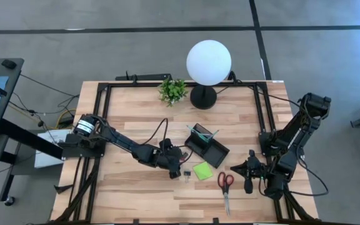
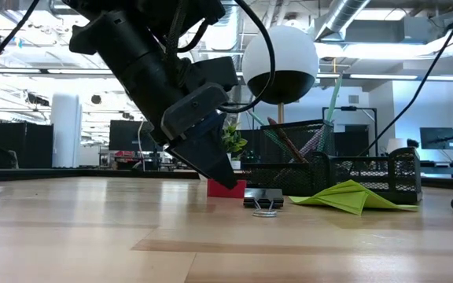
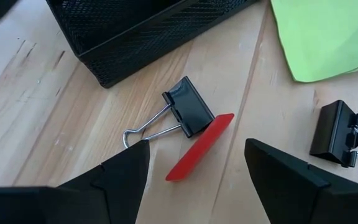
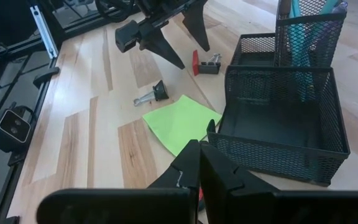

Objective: Pick and place office supplies into organizer
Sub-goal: Put the red eraser into the desk organizer

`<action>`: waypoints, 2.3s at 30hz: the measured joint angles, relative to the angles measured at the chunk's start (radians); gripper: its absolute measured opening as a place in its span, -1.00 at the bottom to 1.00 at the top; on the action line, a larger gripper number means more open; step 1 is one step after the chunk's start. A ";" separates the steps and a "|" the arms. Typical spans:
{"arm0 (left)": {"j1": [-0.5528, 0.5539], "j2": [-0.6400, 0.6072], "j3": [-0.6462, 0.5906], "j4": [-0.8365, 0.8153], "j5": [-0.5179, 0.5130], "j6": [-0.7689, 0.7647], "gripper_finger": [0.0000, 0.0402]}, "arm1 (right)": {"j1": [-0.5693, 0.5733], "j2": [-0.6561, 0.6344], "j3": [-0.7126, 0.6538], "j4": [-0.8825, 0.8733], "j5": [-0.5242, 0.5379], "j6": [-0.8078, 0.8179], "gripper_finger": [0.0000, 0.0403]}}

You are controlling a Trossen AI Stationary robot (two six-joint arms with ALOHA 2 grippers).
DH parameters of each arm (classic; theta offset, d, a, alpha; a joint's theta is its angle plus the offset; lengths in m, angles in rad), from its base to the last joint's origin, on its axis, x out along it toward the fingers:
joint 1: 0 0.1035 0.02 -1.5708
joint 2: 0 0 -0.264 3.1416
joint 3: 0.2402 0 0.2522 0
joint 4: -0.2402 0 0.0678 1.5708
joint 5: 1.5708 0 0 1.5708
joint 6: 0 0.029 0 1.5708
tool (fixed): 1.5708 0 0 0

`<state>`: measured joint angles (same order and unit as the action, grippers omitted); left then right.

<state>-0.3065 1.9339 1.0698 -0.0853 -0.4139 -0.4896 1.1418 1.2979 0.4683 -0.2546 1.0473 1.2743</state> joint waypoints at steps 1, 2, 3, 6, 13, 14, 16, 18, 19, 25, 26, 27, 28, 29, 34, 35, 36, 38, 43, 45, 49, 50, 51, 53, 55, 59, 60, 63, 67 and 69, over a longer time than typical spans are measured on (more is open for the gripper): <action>0.000 0.000 0.000 0.000 0.000 0.000 0.30 | 0.000 0.000 0.000 0.000 0.000 0.000 -1.00; 0.000 0.000 0.000 0.000 0.000 0.000 0.30 | 0.000 0.000 0.000 0.000 0.000 0.000 -1.00; 0.000 0.000 0.000 0.000 0.001 0.005 0.30 | 0.000 0.000 0.000 0.000 0.000 0.000 -1.00; 0.000 0.000 0.000 0.001 0.020 0.033 0.30 | 0.000 0.000 0.000 0.000 0.000 0.000 -1.00; -0.003 0.000 0.000 0.001 0.062 0.034 0.30 | 0.000 0.000 0.000 0.000 0.000 0.000 -1.00; -0.004 0.000 0.000 0.000 0.062 0.035 0.30 | 0.000 0.000 0.000 0.000 0.000 0.000 -1.00; -0.006 0.000 0.000 0.000 0.062 0.039 0.30 | 0.000 0.000 0.000 0.000 0.000 0.000 -1.00; -0.006 0.000 0.000 0.000 0.049 0.040 0.30 | 0.000 0.000 0.000 0.000 0.000 0.000 -1.00; -0.006 0.000 0.000 0.000 0.035 0.040 0.30 | 0.000 0.000 0.000 0.000 0.000 0.000 -1.00; 0.002 0.000 0.000 -0.016 -0.007 0.042 0.30 | 0.000 0.000 0.000 0.000 0.000 0.000 -1.00; 0.002 0.000 0.000 -0.024 -0.004 0.051 0.30 | 0.000 0.000 0.000 0.000 0.000 0.000 -1.00; 0.001 0.000 0.000 -0.034 -0.003 0.067 0.30 | 0.000 0.000 0.000 0.000 0.000 0.000 -1.00; 0.001 0.000 0.000 -0.045 -0.002 0.089 0.30 | 0.000 0.000 0.000 0.000 0.000 0.000 -1.00; 0.000 0.000 0.000 -0.057 -0.002 0.110 0.30 | 0.000 0.000 0.000 0.000 0.000 0.000 -1.00; 0.004 0.000 0.000 -0.057 -0.002 0.167 0.30 | 0.000 0.000 0.000 0.000 0.000 0.000 -1.00; 0.006 0.000 0.000 -0.050 -0.001 0.179 0.30 | 0.000 0.000 0.000 0.000 0.000 -0.001 -1.00; 0.009 0.000 0.000 -0.044 0.000 0.185 0.30 | 0.000 0.000 0.000 0.000 0.000 -0.001 -1.00; 0.015 0.000 0.000 -0.028 0.008 0.185 0.30 | 0.000 0.000 0.000 0.000 0.000 -0.001 -1.00; 0.028 0.000 0.000 -0.012 0.071 0.126 0.30 | 0.000 0.000 0.000 0.000 0.000 -0.001 -1.00; 0.027 0.000 0.000 -0.013 0.077 0.117 0.27 | 0.000 0.000 0.000 0.000 0.000 -0.001 -1.00; 0.026 0.000 0.000 -0.013 0.105 0.107 0.10 | 0.000 0.000 0.000 0.000 0.000 -0.001 -1.00; 0.026 0.000 0.000 -0.013 0.107 0.100 0.03 | 0.000 0.000 0.000 0.000 0.000 -0.001 -1.00; 0.026 0.000 0.000 -0.013 0.107 0.094 -0.04 | 0.000 0.000 0.000 0.000 0.000 -0.001 -1.00; 0.026 0.000 0.000 -0.013 0.106 0.087 -0.19 | 0.000 0.000 0.000 0.000 0.000 -0.001 -1.00; 0.027 0.000 0.000 -0.012 0.097 0.083 -0.35 | 0.000 0.000 0.000 0.000 0.000 -0.001 -1.00; 0.027 0.000 0.000 -0.011 0.090 0.041 -0.69 | 0.000 0.000 0.000 0.000 0.000 -0.001 -1.00; 0.027 0.000 0.000 -0.011 0.082 0.033 -0.77 | 0.000 0.000 0.000 0.000 0.000 -0.001 -1.00; 0.027 0.000 0.000 0.000 0.052 0.010 -0.94 | 0.000 0.000 0.000 0.000 0.000 -0.001 -1.00; 0.018 0.000 0.008 0.091 0.040 -0.005 -0.91 | 0.000 0.000 0.000 0.000 0.000 0.000 -1.00; 0.005 0.000 0.040 0.099 0.038 0.010 -0.91 | 0.000 0.000 0.000 0.000 0.000 0.000 -1.00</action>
<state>-0.3018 1.9339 1.1099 0.0141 -0.3755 -0.4801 1.1416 1.2980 0.4683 -0.2545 1.0471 1.2743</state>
